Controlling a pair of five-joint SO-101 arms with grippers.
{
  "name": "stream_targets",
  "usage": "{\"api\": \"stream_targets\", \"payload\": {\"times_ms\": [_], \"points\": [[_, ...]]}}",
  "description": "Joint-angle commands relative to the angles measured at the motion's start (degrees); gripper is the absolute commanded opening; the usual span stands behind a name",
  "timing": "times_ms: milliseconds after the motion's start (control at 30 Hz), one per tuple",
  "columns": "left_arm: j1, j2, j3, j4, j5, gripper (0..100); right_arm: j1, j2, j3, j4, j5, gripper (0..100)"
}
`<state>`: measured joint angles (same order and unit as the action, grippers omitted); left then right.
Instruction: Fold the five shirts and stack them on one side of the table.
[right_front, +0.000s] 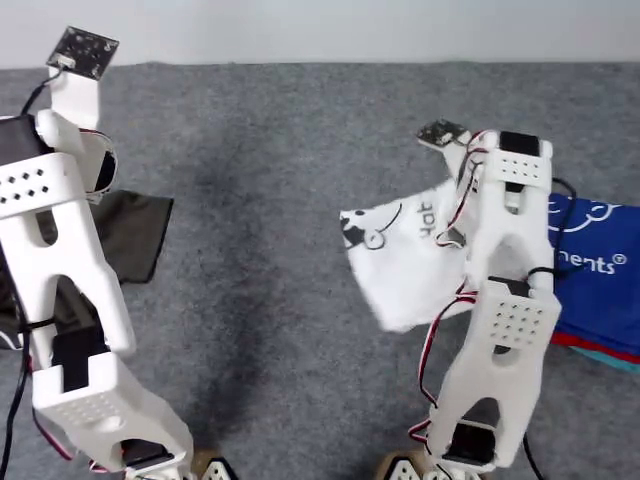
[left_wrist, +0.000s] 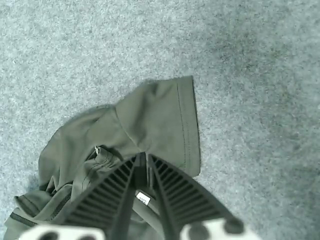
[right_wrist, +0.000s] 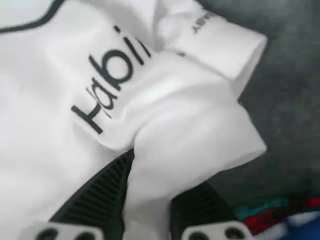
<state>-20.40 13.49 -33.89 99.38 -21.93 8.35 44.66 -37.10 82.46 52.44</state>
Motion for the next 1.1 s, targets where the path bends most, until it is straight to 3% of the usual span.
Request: {"api": "stream_targets", "payload": {"times_ms": [0, 133, 233, 300, 400, 667, 800, 900, 1067], "points": [[0.1, -3.8, -0.2, 1.1, -0.4, 2, -0.6, -4.7, -0.3, -12.4, 3.6, 0.9], [-0.1, -3.8, -0.2, 1.1, -0.4, 2, -3.0, -5.0, -0.2, -15.5, 3.4, 3.6], [-0.3, -3.8, -0.2, 1.1, -0.4, 2, -4.4, -5.8, -0.5, -11.7, 3.0, 17.0], [-0.3, -3.8, -0.2, 1.1, -0.4, 2, -5.4, -7.3, -2.2, -8.5, -3.2, 25.4], [-0.3, -3.8, -0.2, 1.1, -0.4, 2, -7.3, -10.1, -5.7, -4.4, -13.8, 30.0], [-0.2, -3.8, -0.2, 1.1, -0.4, 2, -17.5, -13.6, -7.9, 7.4, -28.6, 27.0], [-0.4, -3.8, -0.2, 1.1, -0.4, 2, -21.8, -10.8, -7.9, 10.9, -30.2, 1.3], [-0.4, -3.8, -0.2, 1.1, -0.4, 2, -22.3, -7.8, -7.9, 11.5, -30.4, 5.3], [-0.4, -3.8, -0.2, 1.1, -0.4, 2, -22.5, -2.7, -8.1, 9.4, -30.5, 1.3]]}}
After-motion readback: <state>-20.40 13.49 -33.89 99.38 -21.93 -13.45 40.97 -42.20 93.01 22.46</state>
